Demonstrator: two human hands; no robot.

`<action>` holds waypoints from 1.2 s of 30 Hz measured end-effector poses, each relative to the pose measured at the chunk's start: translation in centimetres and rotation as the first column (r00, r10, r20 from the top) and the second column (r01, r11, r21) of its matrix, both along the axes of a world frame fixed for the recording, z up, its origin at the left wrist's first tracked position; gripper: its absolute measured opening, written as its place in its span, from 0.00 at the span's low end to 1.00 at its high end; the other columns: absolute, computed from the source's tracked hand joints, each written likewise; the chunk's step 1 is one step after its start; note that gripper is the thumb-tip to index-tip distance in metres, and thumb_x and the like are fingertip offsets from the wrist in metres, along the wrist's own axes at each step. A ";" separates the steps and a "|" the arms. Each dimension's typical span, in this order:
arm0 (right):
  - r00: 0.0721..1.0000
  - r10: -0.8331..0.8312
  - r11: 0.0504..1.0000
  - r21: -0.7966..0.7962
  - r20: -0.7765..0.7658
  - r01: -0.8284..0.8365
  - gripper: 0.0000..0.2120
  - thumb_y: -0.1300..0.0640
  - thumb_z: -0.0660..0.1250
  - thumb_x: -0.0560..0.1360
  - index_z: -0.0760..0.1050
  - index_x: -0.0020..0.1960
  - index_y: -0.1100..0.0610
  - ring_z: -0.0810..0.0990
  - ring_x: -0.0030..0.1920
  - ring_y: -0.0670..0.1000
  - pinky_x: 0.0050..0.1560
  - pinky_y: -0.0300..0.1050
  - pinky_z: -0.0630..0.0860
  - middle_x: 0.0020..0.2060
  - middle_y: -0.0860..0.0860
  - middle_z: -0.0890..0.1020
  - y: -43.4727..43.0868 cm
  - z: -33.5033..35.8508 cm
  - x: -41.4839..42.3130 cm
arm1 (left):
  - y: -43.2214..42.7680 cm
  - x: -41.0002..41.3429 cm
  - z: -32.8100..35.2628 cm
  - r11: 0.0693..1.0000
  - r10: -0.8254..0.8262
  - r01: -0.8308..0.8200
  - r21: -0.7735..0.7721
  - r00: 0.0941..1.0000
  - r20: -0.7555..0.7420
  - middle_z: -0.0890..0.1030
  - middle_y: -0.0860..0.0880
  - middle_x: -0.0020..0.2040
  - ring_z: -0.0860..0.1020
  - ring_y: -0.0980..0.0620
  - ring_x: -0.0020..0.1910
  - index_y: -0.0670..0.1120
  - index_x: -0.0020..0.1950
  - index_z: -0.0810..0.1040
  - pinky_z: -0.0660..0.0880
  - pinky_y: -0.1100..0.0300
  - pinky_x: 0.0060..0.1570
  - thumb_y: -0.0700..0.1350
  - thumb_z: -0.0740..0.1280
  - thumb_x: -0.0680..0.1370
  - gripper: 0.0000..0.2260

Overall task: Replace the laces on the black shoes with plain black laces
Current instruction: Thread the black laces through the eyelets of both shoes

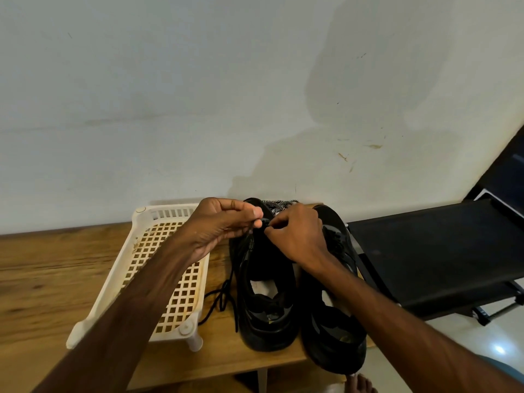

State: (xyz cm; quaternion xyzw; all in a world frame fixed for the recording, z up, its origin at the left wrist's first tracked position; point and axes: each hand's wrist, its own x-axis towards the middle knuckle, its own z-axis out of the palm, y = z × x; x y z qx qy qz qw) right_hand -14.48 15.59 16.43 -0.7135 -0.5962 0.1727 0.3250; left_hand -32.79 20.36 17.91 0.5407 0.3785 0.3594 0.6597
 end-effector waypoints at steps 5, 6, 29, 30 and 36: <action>0.999 0.010 1.000 0.005 -0.038 -0.010 0.05 0.53 0.75 0.71 0.89 0.46 0.50 0.81 0.36 0.41 0.29 0.27 0.64 0.37 0.44 0.86 0.2 -0.1 0.4 | -0.1 0.1 -0.1 0.984 -0.013 0.046 0.174 0.983 -0.186 0.87 0.43 0.50 0.87 0.45 0.50 0.41 0.58 0.83 0.82 0.62 0.46 0.39 0.77 0.73 0.14; 0.999 0.012 1.000 0.009 -0.049 -0.012 0.05 0.53 0.75 0.71 0.89 0.45 0.50 0.80 0.35 0.40 0.27 0.27 0.65 0.35 0.44 0.85 0.2 0.0 0.5 | -0.2 0.3 -0.2 0.974 0.011 0.048 0.223 0.966 -0.258 0.88 0.44 0.48 0.87 0.47 0.49 0.43 0.59 0.81 0.82 0.61 0.48 0.39 0.77 0.74 0.14; 0.996 0.032 0.999 0.027 -0.083 -0.030 0.04 0.56 0.75 0.72 0.88 0.44 0.51 0.83 0.36 0.40 0.34 0.31 0.76 0.36 0.45 0.87 0.4 -0.1 0.5 | -1.2 3.7 -1.4 0.801 0.434 -0.014 0.598 0.701 -0.565 0.79 0.62 0.31 0.80 0.64 0.31 0.49 0.43 0.89 0.74 0.77 0.36 0.36 0.72 0.73 0.10; 0.996 0.032 0.999 0.026 -0.083 -0.030 0.04 0.56 0.75 0.72 0.89 0.44 0.51 0.83 0.36 0.40 0.35 0.32 0.77 0.36 0.45 0.87 0.4 -0.1 0.5 | -1.3 3.9 -1.5 0.805 0.427 -0.012 0.593 0.706 -0.565 0.79 0.62 0.31 0.80 0.63 0.31 0.49 0.43 0.89 0.74 0.77 0.36 0.36 0.71 0.73 0.10; 0.995 0.050 0.999 0.020 -0.081 -0.048 0.04 0.57 0.74 0.73 0.89 0.45 0.51 0.84 0.37 0.41 0.41 0.37 0.81 0.37 0.46 0.87 0.4 0.0 0.7 | -1.6 4.1 -2.8 0.818 0.440 -0.100 0.566 0.742 -0.505 0.82 0.58 0.31 0.82 0.62 0.31 0.51 0.41 0.87 0.77 0.71 0.32 0.36 0.74 0.74 0.09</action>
